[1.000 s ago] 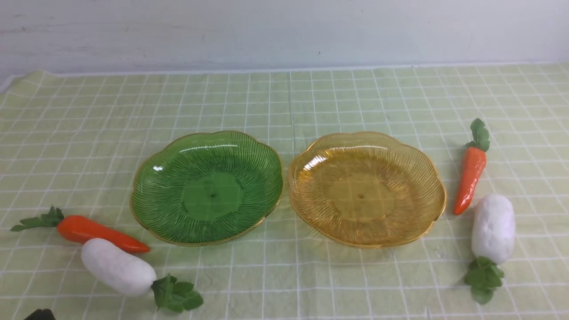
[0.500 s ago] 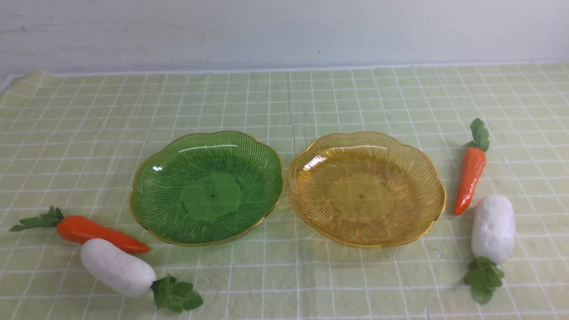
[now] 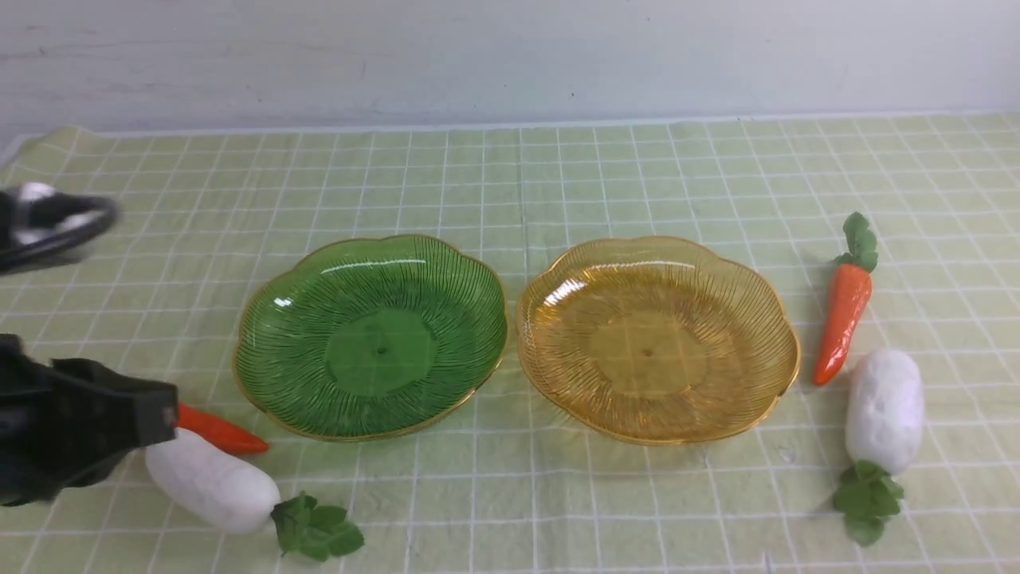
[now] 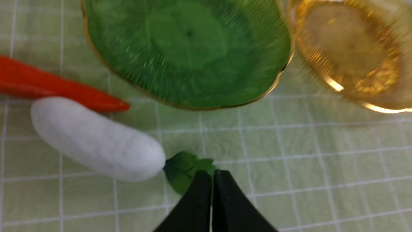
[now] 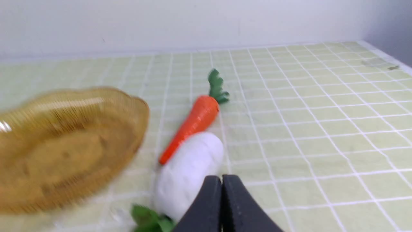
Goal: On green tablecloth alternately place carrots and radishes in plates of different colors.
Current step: 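Pick up the white radish and place it in the left plate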
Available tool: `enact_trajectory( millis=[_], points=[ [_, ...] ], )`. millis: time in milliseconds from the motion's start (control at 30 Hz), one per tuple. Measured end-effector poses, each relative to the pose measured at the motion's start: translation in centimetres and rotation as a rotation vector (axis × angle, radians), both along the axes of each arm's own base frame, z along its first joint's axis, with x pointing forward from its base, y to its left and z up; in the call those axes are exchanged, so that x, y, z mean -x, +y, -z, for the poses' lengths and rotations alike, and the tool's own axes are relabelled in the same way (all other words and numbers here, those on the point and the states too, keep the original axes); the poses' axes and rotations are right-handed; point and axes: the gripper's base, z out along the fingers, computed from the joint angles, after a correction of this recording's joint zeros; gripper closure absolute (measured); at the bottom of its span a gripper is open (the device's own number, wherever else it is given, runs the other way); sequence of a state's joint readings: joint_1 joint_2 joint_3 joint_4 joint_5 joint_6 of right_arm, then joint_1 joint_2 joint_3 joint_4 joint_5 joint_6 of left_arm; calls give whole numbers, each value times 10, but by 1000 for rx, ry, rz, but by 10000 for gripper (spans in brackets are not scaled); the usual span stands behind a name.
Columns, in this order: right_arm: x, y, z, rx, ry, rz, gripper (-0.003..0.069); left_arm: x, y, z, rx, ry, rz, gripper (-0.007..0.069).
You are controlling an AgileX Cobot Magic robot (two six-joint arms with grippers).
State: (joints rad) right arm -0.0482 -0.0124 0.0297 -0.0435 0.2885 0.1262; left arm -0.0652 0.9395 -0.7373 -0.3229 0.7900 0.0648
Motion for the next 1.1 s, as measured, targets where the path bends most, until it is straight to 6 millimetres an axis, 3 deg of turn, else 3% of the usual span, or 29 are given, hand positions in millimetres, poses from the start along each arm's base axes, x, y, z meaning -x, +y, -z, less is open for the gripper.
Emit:
enact_trajectory(
  millis=[67,200,333,500,600,667,867,967,1100],
  points=[
    [-1,2,-8,-162,-96,-5,674,-20,7,21,-25,125,-62,632],
    [0,0,-21,-460,-249,-1,674,-47,42,53,19,333,-296,628],
    [0,-1,-25,-562,-305,4,674,-60,54,65,79,400,-359,628],
    [1,-2,-26,-592,-315,7,674,-69,49,71,161,422,-334,620],
    [1,-3,-28,-606,-352,9,674,-74,49,76,142,401,-295,544],
    [2,0,-33,-610,-303,-6,674,-78,50,78,141,391,-301,447],
    [-1,9,-78,-495,-64,-53,674,-86,53,91,157,423,-351,181],
    [-8,12,-97,-411,85,-68,674,-89,54,98,162,440,-368,114],
    [-34,15,-122,-299,360,-100,674,-97,57,113,163,452,-402,50]
  ],
)
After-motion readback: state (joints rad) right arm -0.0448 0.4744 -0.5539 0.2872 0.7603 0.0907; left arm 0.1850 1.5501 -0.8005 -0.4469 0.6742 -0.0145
